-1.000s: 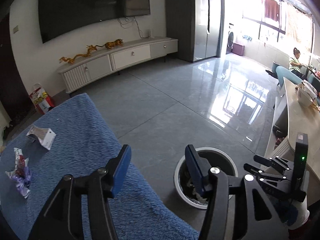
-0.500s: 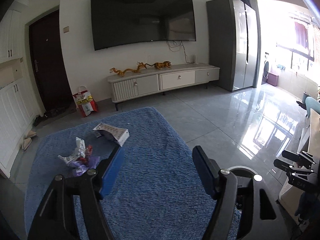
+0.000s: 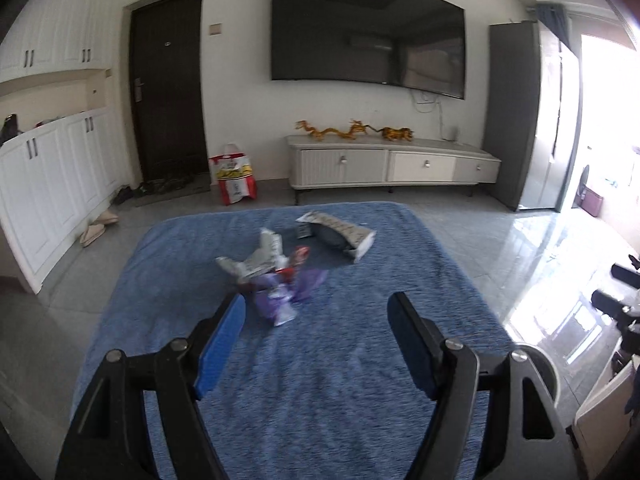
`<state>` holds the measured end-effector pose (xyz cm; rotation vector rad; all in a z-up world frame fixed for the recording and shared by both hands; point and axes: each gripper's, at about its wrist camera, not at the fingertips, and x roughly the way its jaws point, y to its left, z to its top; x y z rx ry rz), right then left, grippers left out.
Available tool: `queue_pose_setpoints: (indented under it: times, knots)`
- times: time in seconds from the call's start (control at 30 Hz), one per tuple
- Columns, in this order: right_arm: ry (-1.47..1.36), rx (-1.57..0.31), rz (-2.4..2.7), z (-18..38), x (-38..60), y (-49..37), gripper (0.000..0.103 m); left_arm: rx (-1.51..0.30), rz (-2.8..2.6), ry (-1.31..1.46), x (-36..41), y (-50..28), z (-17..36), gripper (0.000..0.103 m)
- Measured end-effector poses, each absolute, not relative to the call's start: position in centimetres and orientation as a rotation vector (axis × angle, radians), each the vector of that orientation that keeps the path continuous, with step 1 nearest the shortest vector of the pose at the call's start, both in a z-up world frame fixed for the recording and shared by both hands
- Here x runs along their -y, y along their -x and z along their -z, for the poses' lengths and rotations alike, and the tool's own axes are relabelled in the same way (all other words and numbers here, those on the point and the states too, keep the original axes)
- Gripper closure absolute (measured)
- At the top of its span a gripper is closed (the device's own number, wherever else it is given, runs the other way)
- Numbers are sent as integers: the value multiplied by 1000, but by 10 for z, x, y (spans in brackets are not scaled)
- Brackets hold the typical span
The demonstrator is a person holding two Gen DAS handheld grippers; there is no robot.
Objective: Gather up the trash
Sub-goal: 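Move both tools back over the table toward the purple wrapper pile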
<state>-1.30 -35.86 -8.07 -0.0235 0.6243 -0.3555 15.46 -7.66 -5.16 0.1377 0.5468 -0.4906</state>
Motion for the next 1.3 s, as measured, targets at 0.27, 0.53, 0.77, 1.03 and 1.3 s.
queue_pose_setpoints:
  times: [0.27,0.53,0.77,1.03,1.3]
  knots:
    - [133,-586,355,59,305,-29,14,-506,405,-110,10,-166,64,31]
    - [193,-515,314,40,269,-53,0,-588,342,-64,-39,-194,79,30]
    - [93,-530,220,51,275,-82,0,-666,393,-30,-52,-214,89,30]
    - [4,-630,99,87,289,-120,0,-752,520,4,-26,-264,91,30]
    - [-54,-711,-30,123,297,-159,5,-847,583,54,16,-329,105,31]
